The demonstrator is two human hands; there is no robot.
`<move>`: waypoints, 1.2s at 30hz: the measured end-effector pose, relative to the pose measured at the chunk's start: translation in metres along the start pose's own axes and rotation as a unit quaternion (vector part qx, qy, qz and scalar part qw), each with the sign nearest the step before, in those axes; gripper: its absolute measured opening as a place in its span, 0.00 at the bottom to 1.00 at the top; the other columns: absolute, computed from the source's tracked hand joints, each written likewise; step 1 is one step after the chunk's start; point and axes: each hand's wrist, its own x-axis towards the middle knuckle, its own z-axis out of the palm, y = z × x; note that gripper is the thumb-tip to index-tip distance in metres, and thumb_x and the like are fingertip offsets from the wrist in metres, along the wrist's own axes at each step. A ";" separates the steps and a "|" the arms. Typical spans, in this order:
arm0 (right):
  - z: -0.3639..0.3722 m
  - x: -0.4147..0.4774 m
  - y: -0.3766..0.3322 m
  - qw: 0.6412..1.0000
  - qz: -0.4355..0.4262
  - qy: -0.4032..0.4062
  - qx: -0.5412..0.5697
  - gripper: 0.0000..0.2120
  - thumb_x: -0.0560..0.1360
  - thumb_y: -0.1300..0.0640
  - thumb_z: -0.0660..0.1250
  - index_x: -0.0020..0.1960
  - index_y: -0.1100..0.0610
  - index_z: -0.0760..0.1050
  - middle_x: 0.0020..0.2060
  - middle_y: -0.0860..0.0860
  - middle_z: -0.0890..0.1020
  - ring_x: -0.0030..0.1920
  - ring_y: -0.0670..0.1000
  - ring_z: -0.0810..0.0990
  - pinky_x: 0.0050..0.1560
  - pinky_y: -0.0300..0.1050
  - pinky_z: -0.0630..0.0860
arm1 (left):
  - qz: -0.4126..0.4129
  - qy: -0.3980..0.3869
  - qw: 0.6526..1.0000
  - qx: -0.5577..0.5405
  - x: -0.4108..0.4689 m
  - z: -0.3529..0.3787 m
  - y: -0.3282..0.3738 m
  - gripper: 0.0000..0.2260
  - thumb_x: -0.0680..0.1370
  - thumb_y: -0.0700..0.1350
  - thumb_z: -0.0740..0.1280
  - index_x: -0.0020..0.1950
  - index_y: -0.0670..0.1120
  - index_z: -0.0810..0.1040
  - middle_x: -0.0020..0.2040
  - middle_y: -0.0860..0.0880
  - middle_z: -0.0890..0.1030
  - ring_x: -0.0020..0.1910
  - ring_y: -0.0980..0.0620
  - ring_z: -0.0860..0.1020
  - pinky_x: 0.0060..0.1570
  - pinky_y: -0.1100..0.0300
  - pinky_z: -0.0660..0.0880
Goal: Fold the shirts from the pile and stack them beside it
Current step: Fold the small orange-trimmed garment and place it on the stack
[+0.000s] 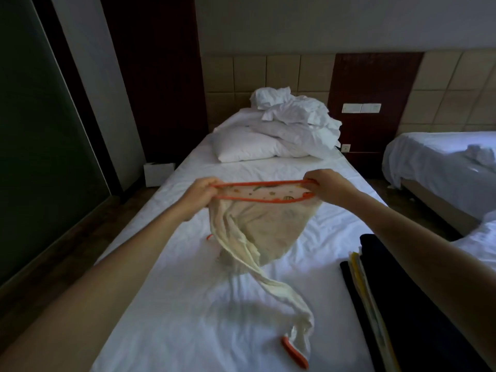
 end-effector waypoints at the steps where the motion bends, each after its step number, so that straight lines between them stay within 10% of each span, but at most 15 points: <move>1: -0.008 0.002 -0.001 0.999 0.007 0.036 0.018 0.10 0.80 0.56 0.59 0.45 0.59 0.76 0.40 0.53 0.75 0.45 0.53 0.73 0.41 0.45 0.64 | 0.015 0.034 0.999 -0.009 0.007 -0.008 0.015 0.15 0.77 0.33 0.60 0.35 0.49 0.75 0.29 0.55 0.74 0.30 0.60 0.71 0.34 0.62 0.68; 5: -0.042 0.020 -0.010 0.969 0.041 0.141 0.200 0.12 0.80 0.58 0.58 0.44 0.64 0.75 0.38 0.54 0.75 0.42 0.54 0.74 0.42 0.44 0.65 | 0.042 0.101 0.990 -0.084 0.027 -0.040 0.065 0.10 0.78 0.37 0.61 0.42 0.48 0.80 0.37 0.48 0.79 0.40 0.51 0.77 0.43 0.57 0.73; 8: -0.064 0.030 -0.026 0.876 0.077 0.145 0.454 0.12 0.82 0.55 0.56 0.47 0.56 0.76 0.38 0.50 0.76 0.43 0.51 0.75 0.46 0.49 0.73 | 0.092 0.185 0.977 -0.057 0.029 -0.048 0.087 0.12 0.78 0.41 0.63 0.35 0.50 0.76 0.33 0.50 0.76 0.35 0.54 0.74 0.38 0.58 0.70; 13: -0.064 0.020 -0.026 0.961 0.053 0.077 0.262 0.16 0.79 0.46 0.59 0.47 0.59 0.75 0.38 0.52 0.75 0.41 0.51 0.73 0.39 0.43 0.68 | 0.031 0.198 0.978 -0.048 0.028 -0.044 0.070 0.13 0.77 0.39 0.63 0.33 0.48 0.75 0.32 0.49 0.75 0.35 0.53 0.73 0.37 0.59 0.69; 18: -0.061 0.003 0.005 0.969 0.012 -0.197 0.148 0.08 0.78 0.55 0.64 0.41 0.53 0.76 0.33 0.47 0.73 0.30 0.43 0.68 0.29 0.33 0.64 | -0.041 0.099 0.988 -0.109 0.021 -0.062 0.057 0.09 0.76 0.37 0.66 0.37 0.45 0.79 0.24 0.53 0.77 0.31 0.54 0.75 0.36 0.62 0.72; 25: -0.002 -0.017 0.029 0.935 0.037 -0.136 0.324 0.03 0.78 0.56 0.64 0.48 0.52 0.77 0.47 0.50 0.79 0.47 0.49 0.76 0.47 0.42 0.69 | -0.045 -0.122 0.968 0.213 0.007 -0.081 0.036 0.09 0.74 0.48 0.67 0.40 0.43 0.76 0.45 0.46 0.75 0.45 0.55 0.72 0.43 0.62 0.70; 32: 0.098 -0.042 -0.089 0.875 -0.077 -0.269 0.394 0.28 0.73 0.59 0.70 0.66 0.43 0.61 0.58 0.44 0.73 0.56 0.39 0.74 0.53 0.30 0.72 | -0.075 0.005 0.988 0.137 0.017 -0.039 0.049 0.15 0.78 0.46 0.63 0.31 0.47 0.70 0.32 0.46 0.72 0.34 0.49 0.72 0.39 0.59 0.68; 36: 0.131 -0.041 -0.110 0.896 -0.066 -0.211 0.385 0.19 0.75 0.62 0.68 0.64 0.52 0.69 0.53 0.44 0.76 0.49 0.36 0.75 0.46 0.25 0.69 | -0.071 -0.015 0.987 0.142 0.017 -0.038 0.059 0.15 0.78 0.46 0.61 0.31 0.48 0.70 0.30 0.48 0.72 0.30 0.52 0.71 0.37 0.59 0.68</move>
